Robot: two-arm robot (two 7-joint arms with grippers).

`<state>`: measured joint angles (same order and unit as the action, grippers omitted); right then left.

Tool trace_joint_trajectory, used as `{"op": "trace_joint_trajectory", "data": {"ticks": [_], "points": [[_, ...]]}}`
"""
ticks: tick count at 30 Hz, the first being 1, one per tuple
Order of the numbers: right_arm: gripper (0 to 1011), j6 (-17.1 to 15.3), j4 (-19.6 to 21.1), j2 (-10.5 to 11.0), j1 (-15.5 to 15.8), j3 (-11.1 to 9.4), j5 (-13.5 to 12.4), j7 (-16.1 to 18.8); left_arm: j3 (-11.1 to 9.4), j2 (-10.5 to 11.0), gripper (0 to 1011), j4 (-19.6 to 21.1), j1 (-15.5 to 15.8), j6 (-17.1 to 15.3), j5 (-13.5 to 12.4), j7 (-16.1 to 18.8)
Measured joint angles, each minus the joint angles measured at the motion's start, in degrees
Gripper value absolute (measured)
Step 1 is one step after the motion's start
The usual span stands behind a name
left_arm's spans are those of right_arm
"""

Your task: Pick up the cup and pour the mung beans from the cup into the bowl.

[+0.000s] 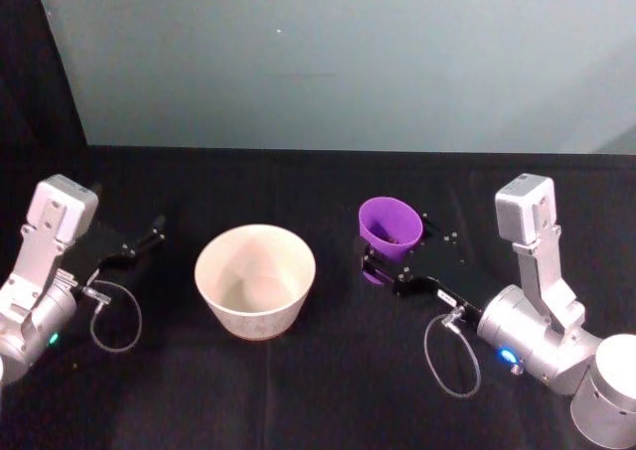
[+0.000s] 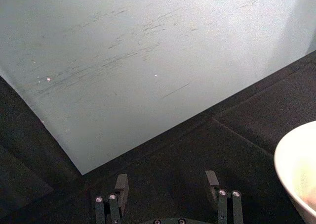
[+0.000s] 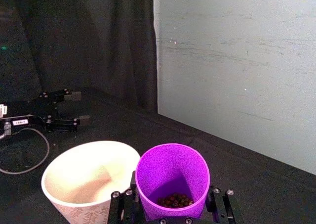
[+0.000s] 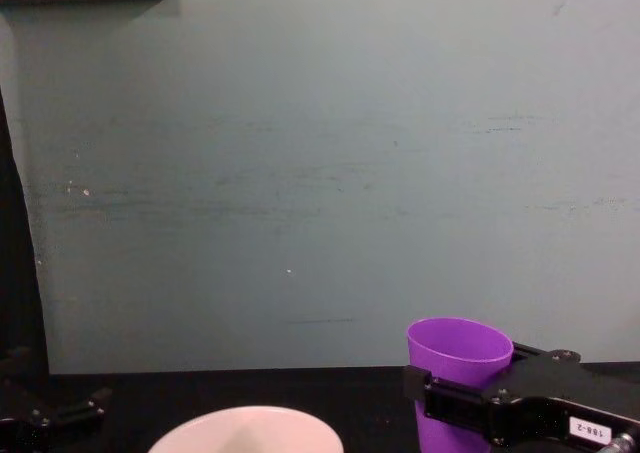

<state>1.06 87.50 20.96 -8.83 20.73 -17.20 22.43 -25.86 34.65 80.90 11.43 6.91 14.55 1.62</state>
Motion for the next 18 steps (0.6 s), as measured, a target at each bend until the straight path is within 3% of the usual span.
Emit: {"op": "trace_joint_trajectory", "data": {"ticks": [18], "points": [[726,0.0,0.0,0.0,0.0,0.0,0.0,0.0,0.0,0.0,1011,0.0,0.0,0.0,0.0,0.0]]}}
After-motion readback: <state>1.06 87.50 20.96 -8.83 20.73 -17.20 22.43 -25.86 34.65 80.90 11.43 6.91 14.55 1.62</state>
